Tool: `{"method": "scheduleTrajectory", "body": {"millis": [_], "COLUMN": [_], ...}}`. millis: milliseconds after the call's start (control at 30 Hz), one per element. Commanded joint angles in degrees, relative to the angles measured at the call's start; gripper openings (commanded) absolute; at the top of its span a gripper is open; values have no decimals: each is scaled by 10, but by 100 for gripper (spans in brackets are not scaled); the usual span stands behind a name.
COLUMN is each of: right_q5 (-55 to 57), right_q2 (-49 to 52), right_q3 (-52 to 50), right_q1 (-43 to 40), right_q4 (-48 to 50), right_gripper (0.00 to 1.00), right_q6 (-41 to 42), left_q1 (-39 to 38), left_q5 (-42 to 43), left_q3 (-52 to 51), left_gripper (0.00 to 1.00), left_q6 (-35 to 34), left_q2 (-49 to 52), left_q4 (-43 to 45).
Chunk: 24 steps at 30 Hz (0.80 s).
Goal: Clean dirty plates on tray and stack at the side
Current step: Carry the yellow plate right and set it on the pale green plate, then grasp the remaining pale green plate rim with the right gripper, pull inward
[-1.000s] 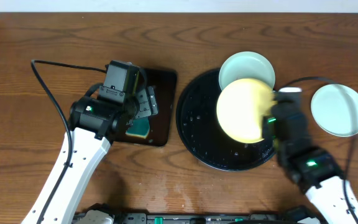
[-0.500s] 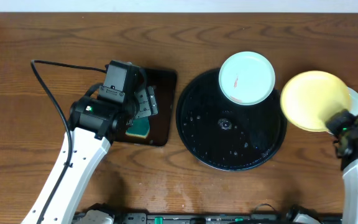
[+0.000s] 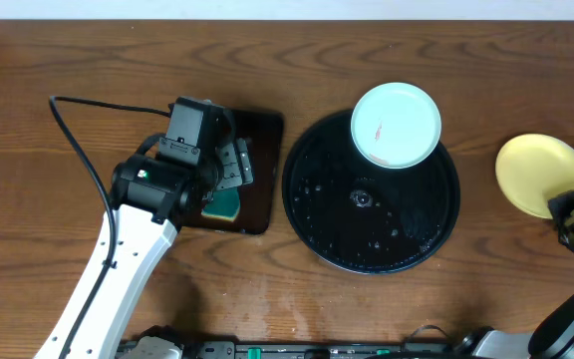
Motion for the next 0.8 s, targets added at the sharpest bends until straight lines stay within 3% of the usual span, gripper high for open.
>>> {"method": "scheduleTrajectory", "body": {"millis": [0,100,233,500,600,767], "right_q5": [-122,-237,-260,-76,-55,10], "right_q2": [-13,-41,-76,-76,-47,21], "right_q3": [18,51,92,95,95,95], "right_q1": [-1,16,82,275,335,382], "right_q4": [29,15,-70,-132,-92,0], "right_gripper": [30,38,42,47,54,55], "right_q6": [-57,-78,-124,-180,-239,-287], "left_q1": [3,3,3,3,3,3], "left_q5": [-1,-1,-1,-1,-1,-1], "left_q3": [9,9,9,9,9,9], "left_gripper": [83,83,83,83,83,83], "left_q6": [1,1,1,1,1,1], "left_q2": [-1,-1,-1,-1,-1,-1], "left_q4": [-2,-2,-2,-2,-2,-2]}}
